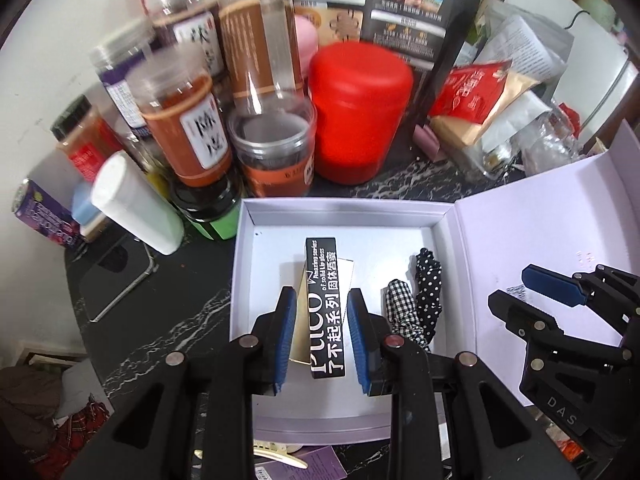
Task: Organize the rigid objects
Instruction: 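Lower the Puco box into the box with the left tool while the right tool lowers and releases the scrunchie, then open the left tool on the Puco box and withdraw both tools from the box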
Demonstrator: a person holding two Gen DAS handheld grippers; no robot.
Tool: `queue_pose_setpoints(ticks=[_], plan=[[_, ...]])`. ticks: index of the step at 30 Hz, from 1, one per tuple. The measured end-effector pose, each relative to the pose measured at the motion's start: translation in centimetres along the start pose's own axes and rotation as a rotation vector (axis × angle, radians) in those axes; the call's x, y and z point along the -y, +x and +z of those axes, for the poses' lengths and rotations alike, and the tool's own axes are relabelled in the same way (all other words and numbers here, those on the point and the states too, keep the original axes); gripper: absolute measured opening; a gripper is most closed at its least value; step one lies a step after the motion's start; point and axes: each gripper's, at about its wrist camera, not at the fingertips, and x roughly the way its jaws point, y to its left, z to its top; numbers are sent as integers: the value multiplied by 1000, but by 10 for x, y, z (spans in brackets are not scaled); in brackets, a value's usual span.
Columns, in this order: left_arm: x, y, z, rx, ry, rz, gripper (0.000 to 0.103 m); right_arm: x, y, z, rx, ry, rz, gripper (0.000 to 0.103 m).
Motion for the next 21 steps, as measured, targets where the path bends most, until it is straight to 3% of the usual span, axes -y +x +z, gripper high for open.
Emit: queue_pose_setpoints(ticks=[10,21], plan=[[-8,-44,-3,56,-30,-3,26,-9,-44,-2,69,-21,-9,40],[-19,-88,-18,121,-43,52,26,-24,-80,-9,118,-58,-11,41]])
